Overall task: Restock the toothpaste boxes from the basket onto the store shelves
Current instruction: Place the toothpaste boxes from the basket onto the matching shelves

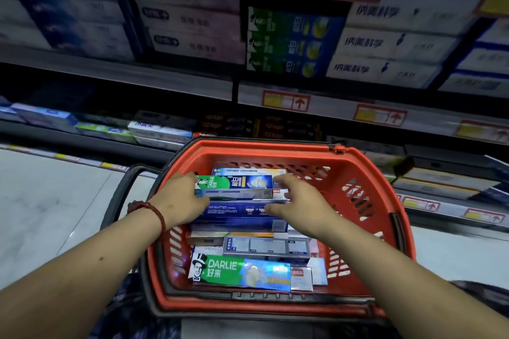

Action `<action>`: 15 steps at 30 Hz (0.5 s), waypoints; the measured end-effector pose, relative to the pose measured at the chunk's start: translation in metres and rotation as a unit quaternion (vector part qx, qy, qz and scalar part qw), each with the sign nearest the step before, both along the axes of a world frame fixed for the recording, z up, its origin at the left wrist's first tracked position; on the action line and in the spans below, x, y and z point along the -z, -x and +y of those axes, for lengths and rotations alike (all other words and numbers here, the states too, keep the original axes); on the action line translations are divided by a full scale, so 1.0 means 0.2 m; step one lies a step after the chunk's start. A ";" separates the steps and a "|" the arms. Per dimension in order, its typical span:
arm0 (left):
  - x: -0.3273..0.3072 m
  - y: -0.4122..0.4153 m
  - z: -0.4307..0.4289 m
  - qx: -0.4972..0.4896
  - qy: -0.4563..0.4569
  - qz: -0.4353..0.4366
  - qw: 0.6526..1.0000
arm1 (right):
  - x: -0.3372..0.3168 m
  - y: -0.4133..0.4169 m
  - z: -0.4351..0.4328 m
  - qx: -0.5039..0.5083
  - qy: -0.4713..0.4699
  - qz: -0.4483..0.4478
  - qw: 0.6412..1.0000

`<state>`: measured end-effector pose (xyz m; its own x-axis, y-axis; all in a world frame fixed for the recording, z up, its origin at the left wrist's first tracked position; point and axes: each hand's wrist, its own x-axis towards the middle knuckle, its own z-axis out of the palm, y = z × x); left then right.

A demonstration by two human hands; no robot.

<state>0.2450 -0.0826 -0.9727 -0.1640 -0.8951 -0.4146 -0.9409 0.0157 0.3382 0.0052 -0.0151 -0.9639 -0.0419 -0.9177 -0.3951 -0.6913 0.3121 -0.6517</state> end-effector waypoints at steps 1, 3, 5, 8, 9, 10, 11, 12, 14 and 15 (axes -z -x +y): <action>0.00 -0.01 0.00 -0.008 -0.003 0.000 1.000 | 0.02 -0.01 0.00 0.004 -0.007 -0.001 1.000; 0.00 0.00 0.00 -0.018 -0.016 0.009 1.000 | 0.04 -0.03 -0.01 0.020 -0.019 -0.010 1.000; 0.00 0.02 -0.01 -0.034 -0.037 0.019 0.999 | 0.06 -0.05 -0.03 0.045 -0.026 -0.028 0.998; 0.00 0.05 -0.01 -0.060 -0.061 0.045 0.995 | 0.09 -0.06 -0.04 0.086 -0.044 -0.074 0.993; 0.01 0.05 -0.01 -0.075 -0.064 0.059 0.993 | 0.09 -0.06 -0.05 0.095 -0.054 -0.101 0.989; 0.00 0.05 -0.02 -0.091 -0.066 0.075 0.991 | 0.10 -0.06 -0.05 0.105 -0.062 -0.130 0.984; 0.00 0.05 -0.02 -0.107 -0.065 0.088 0.988 | 0.09 -0.05 -0.05 0.113 -0.065 -0.155 0.979; 0.00 0.05 -0.02 -0.123 -0.061 0.101 0.985 | 0.08 -0.05 -0.04 0.124 -0.067 -0.173 0.975; 0.00 0.05 -0.03 -0.159 -0.050 0.132 0.977 | 0.07 -0.03 -0.04 0.158 -0.067 -0.200 0.965; 0.00 0.06 -0.03 -0.175 -0.047 0.155 0.971 | 0.07 -0.02 -0.03 0.171 -0.064 -0.209 0.961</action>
<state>0.2331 -0.0889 -0.9721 0.0139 -0.8791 -0.4765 -0.7360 -0.3315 0.5902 0.0089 -0.0218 -0.9777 -0.1459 -0.8215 -0.5512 -0.2207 0.5701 -0.7914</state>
